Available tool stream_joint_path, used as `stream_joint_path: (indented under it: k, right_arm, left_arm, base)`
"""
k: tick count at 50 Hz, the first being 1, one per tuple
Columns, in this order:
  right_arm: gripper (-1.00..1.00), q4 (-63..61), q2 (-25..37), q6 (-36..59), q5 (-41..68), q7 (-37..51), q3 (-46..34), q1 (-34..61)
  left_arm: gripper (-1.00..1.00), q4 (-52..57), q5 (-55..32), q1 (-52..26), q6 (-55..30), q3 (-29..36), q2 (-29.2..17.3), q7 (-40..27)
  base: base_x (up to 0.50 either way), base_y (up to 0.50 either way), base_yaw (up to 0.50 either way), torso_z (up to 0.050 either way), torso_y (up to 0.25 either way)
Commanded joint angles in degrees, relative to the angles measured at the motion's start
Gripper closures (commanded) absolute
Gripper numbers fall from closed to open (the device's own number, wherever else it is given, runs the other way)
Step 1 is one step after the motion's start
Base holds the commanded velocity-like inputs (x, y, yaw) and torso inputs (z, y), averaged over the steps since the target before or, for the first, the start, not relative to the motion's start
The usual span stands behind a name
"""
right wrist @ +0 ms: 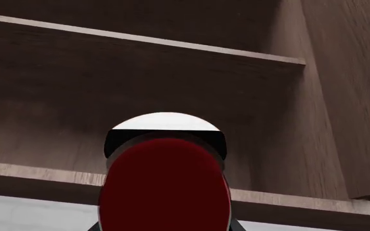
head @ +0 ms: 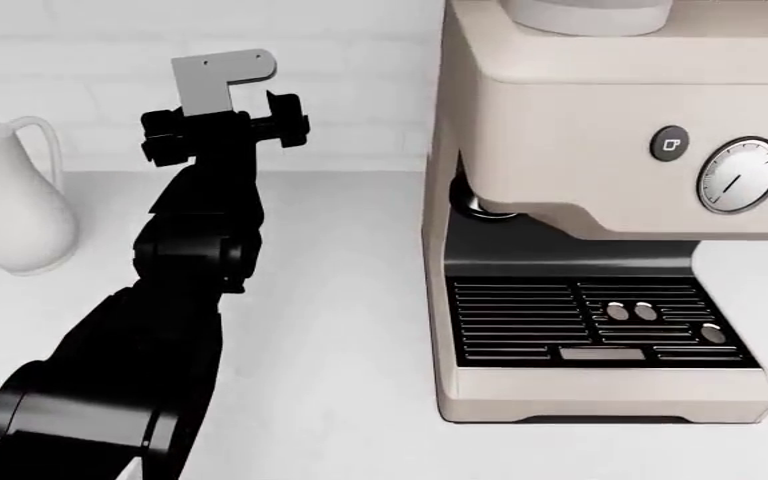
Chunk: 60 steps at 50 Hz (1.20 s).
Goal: Pick the jello cup and salsa from the counter and place them in the cabinets closest to them.
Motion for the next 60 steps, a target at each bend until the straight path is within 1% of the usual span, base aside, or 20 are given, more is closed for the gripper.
stream_joint_path:
  k: [1, 4, 7, 8, 9, 15, 21, 25, 29, 33, 36, 42, 45, 46, 51, 53, 56, 60]
  right_arm:
    - [1.00, 0.01, 0.89, -1.87, 1.44, -0.02, -2.40, 7.32]
    - [1.00, 0.01, 3.47, -6.52, 1.87, -0.02, -12.08, 17.76]
    - [1.00, 0.01, 4.74, -11.88, 1.99, -0.03, -22.23, 28.10]
    - [1.00, 0.02, 4.80, -13.45, 1.68, -0.03, -25.23, 30.72]
    - [1.00, 0.09, 4.49, -14.13, 1.36, -0.03, -25.73, 30.89]
    - [1.00, 8.35, -2.32, -6.94, 1.14, -0.01, -21.79, 30.93]
    - [1.00, 17.06, -10.77, 0.19, -2.66, -0.01, -18.90, 30.94]
    - [1.00, 24.64, -17.80, 7.20, -6.69, -0.01, -18.04, 30.94]
    - [1.00, 32.26, -24.17, 16.27, -10.34, -0.01, -16.19, 30.94]
    - [1.00, 39.02, -28.59, 21.29, -12.63, -0.01, -16.10, 30.94]
    - [1.00, 46.96, -32.04, 25.01, -13.86, -0.01, -17.85, 30.94]
    - [1.00, 58.98, -36.75, 29.18, -16.65, -0.04, -17.86, 30.93]
    - [1.00, 64.93, -38.09, 29.74, -17.61, -0.13, -17.34, 30.89]
    - [1.00, 67.27, -38.08, 29.71, -17.37, -0.05, -18.33, 30.92]
    - [1.00, 77.71, -41.17, 33.05, -19.06, -0.01, -18.31, 30.94]
    - [1.00, 80.96, -43.62, 37.00, -23.21, -0.01, -14.91, 30.94]
    - [1.00, 85.29, -49.28, 45.66, -33.03, -0.01, -4.06, 30.94]
    - [1.00, 88.10, -50.24, 45.90, -34.35, -0.01, -3.87, 30.94]
  left_arm:
    - [-1.00, 0.00, -0.10, 0.01, -0.01, 0.45, 0.00, -0.16]
    - [-1.00, 0.00, -0.16, 0.00, -0.05, 0.55, 0.00, -0.14]
    - [-1.00, 0.00, -0.23, 0.03, -0.06, 0.66, 0.00, -0.07]
    - [-1.00, 0.00, -0.24, 0.02, -0.09, 0.70, 0.00, -0.07]
    - [-1.00, 0.00, -0.29, 0.00, -0.13, 0.78, 0.00, -0.07]
    - [-1.00, 0.00, -0.47, 0.07, -0.16, 1.15, 0.00, -0.27]
    - [-1.00, 0.00, -0.63, 0.06, -0.22, 1.58, 0.01, -0.52]
    - [-1.00, 0.00, -0.82, 0.02, -0.32, 1.72, 0.00, -0.53]
    - [-1.00, 0.00, -0.55, 0.04, -0.42, 1.41, 0.00, -0.45]
    - [-1.00, 0.00, -0.43, 0.06, -0.54, 1.36, 0.00, -0.51]
    - [-1.00, 0.00, -0.58, 0.04, -0.80, 1.54, 0.01, -0.54]
    - [-1.00, 0.00, -0.79, -0.04, -1.29, 1.77, 0.01, -0.49]
    - [-1.00, 0.00, -0.78, -0.02, -1.35, 1.83, 0.01, -0.53]
    - [-1.00, 0.00, -0.82, -0.04, -1.40, 1.91, 0.01, -0.59]
    - [-1.00, 0.00, -1.02, -0.08, -1.49, 2.20, 0.01, -0.78]
    - [-1.00, 0.00, -1.12, -0.07, -1.45, 2.44, 0.01, -0.82]
    - [-1.00, 0.00, -1.21, -0.03, -1.48, 2.80, 0.01, -0.80]
    - [-1.00, 0.00, -1.28, 0.03, -1.43, 3.37, 0.01, -1.08]
  base:
    - [0.02, 0.00, 0.00, 0.000, 0.000]
    - [0.02, 0.00, 0.00, 0.000, 0.000]
    - [0.02, 0.00, 0.00, 0.000, 0.000]
    - [0.03, 0.00, 0.00, 0.000, 0.000]
    - [0.03, 0.00, 0.00, 0.000, 0.000]
    - [0.03, 0.00, 0.00, 0.000, 0.000]
    - [0.03, 0.00, 0.00, 0.000, 0.000]
    - [0.02, 0.00, 0.00, 0.000, 0.000]
    - [0.02, 0.00, 0.00, 0.000, 0.000]
    - [0.02, 0.00, 0.00, 0.000, 0.000]
    - [0.03, 0.00, 0.00, 0.000, 0.000]
    - [0.03, 0.00, 0.00, 0.000, 0.000]
    - [0.03, 0.00, 0.00, 0.000, 0.000]
    - [0.03, 0.00, 0.00, 0.000, 0.000]
    - [0.03, 0.00, 0.00, 0.000, 0.000]
    - [0.03, 0.00, 0.00, 0.000, 0.005]
    - [0.03, 0.00, 0.00, 0.000, 0.000]
    - [0.03, 0.00, 0.00, 0.000, 0.000]
